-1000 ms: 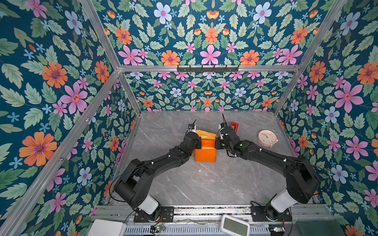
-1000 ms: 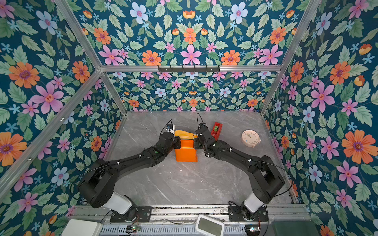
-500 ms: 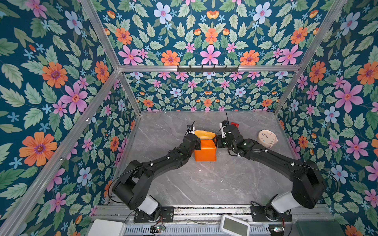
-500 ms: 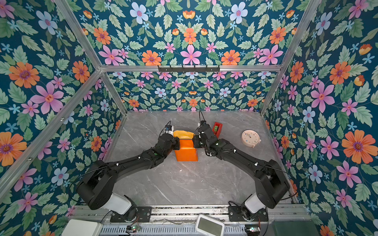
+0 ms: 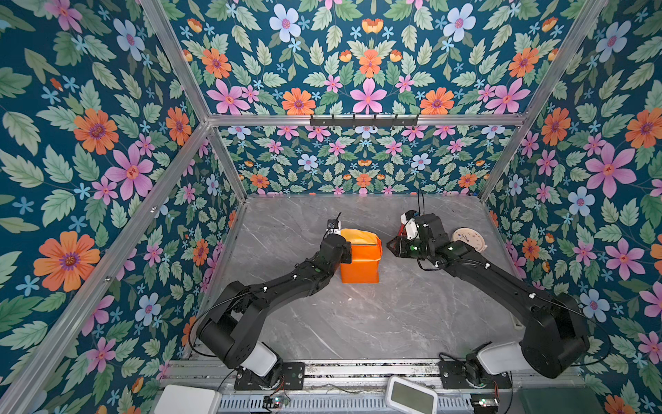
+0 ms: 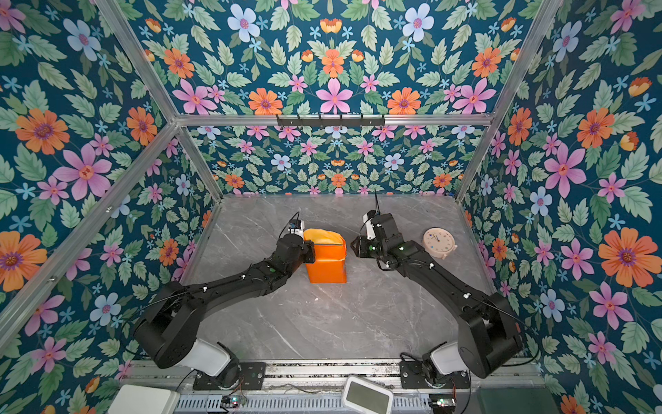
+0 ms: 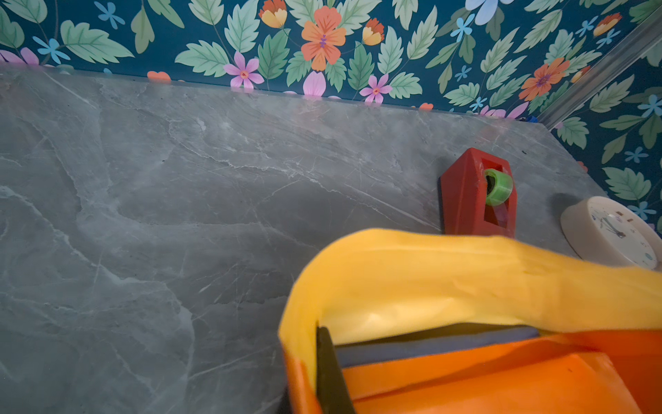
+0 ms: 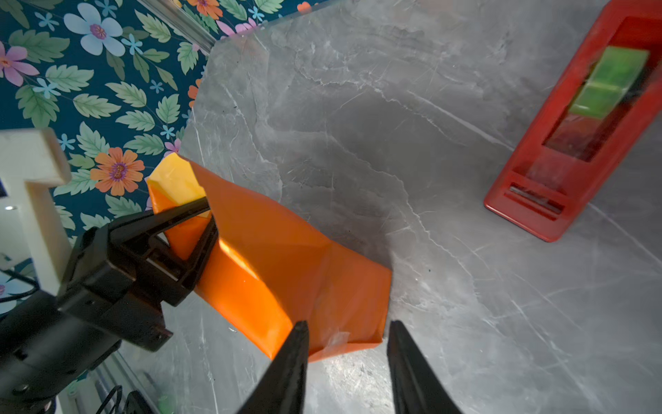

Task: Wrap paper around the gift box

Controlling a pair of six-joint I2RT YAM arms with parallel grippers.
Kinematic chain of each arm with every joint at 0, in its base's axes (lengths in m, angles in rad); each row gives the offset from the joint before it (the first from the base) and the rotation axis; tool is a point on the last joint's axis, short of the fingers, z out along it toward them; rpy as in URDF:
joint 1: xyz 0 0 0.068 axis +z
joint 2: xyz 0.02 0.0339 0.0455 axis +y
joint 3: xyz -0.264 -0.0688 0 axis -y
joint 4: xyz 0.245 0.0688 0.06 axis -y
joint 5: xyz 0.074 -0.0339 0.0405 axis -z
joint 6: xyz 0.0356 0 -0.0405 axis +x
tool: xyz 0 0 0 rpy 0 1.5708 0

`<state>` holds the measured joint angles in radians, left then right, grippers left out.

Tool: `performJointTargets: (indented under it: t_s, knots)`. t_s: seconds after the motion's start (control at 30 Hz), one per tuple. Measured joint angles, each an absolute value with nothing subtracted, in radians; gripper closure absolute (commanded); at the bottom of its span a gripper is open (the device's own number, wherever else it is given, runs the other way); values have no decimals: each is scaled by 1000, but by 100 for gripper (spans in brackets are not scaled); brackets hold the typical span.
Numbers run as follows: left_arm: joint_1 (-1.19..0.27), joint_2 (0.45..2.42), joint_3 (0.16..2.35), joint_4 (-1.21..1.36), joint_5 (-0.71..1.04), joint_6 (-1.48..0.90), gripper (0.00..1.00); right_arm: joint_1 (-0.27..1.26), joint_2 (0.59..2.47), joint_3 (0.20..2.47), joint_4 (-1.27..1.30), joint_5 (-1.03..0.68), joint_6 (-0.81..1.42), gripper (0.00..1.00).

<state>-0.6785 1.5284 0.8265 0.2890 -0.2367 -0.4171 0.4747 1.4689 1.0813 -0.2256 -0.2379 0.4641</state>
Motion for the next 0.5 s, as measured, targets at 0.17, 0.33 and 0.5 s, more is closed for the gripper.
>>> performJointTargets:
  t_s: [0.17, 0.33, 0.5]
  knots:
    - [-678, 1528, 827, 287, -236, -417, 100, 472, 1553, 1114, -218, -287, 466, 65]
    - [-678, 1531, 827, 291, -236, -417, 100, 474, 1573, 1113, -171, -344, 487, 63]
    - [-678, 1532, 828, 292, -236, -416, 100, 484, 1595, 1113, -140, -367, 498, 63]
